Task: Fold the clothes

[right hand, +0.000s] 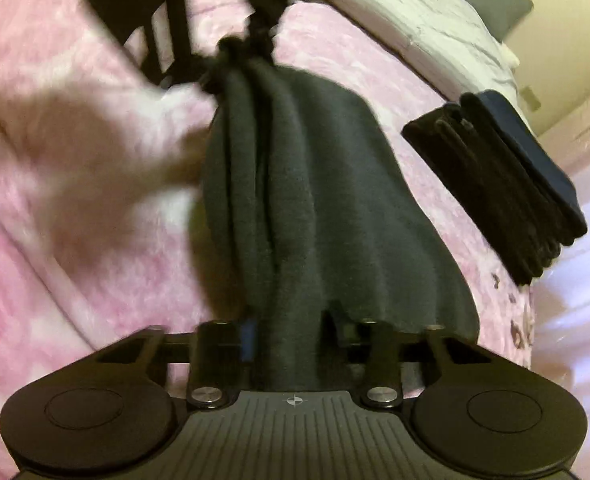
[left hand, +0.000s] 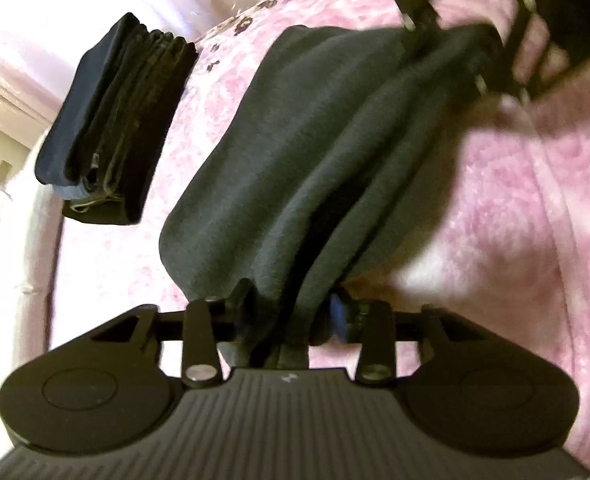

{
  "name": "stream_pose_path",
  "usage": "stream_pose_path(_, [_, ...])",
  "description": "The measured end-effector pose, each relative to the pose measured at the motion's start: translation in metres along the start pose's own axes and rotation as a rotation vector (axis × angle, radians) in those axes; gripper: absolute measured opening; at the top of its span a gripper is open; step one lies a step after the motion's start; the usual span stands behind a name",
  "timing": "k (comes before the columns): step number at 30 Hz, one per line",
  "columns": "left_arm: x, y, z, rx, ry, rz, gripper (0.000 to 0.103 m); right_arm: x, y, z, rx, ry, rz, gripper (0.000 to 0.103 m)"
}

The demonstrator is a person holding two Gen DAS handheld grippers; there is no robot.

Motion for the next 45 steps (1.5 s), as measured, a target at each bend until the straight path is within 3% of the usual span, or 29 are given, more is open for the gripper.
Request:
stream_pose_path(6, [-0.035,0.004,0.011,-0.011,-0.157,0.122,0.073,-0.022,0.012,0.020,-0.001,-0.046,0.009,0.028])
stream_pose_path(12, [-0.034,-0.020,0.007,0.011,-0.238,0.183,0.075,-0.021,0.020,0.022,-0.004,-0.034,0.023,0.028])
stream_pose_path(14, [-0.030,-0.023,0.003,0.021,-0.236,0.155,0.063,-0.019,0.020,0.020,-0.003,-0.029,0.029,0.028])
stream_pose_path(16, [-0.026,-0.023,-0.001,0.030,-0.224,0.114,0.034,-0.016,0.020,0.018,-0.004,-0.025,0.033,0.028])
stream_pose_path(21, [-0.014,-0.015,0.001,0.025,-0.162,0.052,0.024,-0.010,0.022,0.014,-0.024,0.002,0.022,0.029])
stream_pose_path(22, [-0.010,-0.013,0.003,0.024,-0.145,0.043,0.023,-0.009,0.023,0.013,-0.029,0.011,0.013,0.042])
stream_pose_path(23, [-0.005,-0.012,0.005,0.023,-0.122,0.031,0.023,-0.008,0.025,0.011,-0.032,0.020,-0.007,0.070])
stream_pose_path(25, [0.005,-0.011,0.010,0.020,-0.054,0.002,0.023,-0.005,0.031,0.005,-0.050,0.034,-0.046,0.089])
stream_pose_path(30, [0.027,-0.008,0.020,0.018,0.075,-0.052,0.023,0.013,0.029,-0.013,-0.022,0.105,-0.033,0.089])
stream_pose_path(36, [0.036,-0.005,0.025,0.019,0.105,-0.083,0.023,0.020,0.008,-0.024,0.000,0.220,-0.058,0.088])
stream_pose_path(41, [0.028,0.005,0.027,0.021,0.070,-0.091,0.023,-0.003,0.018,-0.028,0.023,0.200,-0.066,0.047])
stream_pose_path(45, [0.022,0.025,0.037,0.010,0.029,-0.085,0.023,-0.026,0.041,-0.014,0.041,0.168,-0.048,0.041])
Point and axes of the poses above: each gripper's, at about its wrist camera, not at the fingertips, and y roughly against the way its jaws point, x to its left, z to its top, the point moved 9 cm from there along -y, roughly the way its jaws point, and after that the axes turned 13 degrees about -x, right-handed, at the moved point
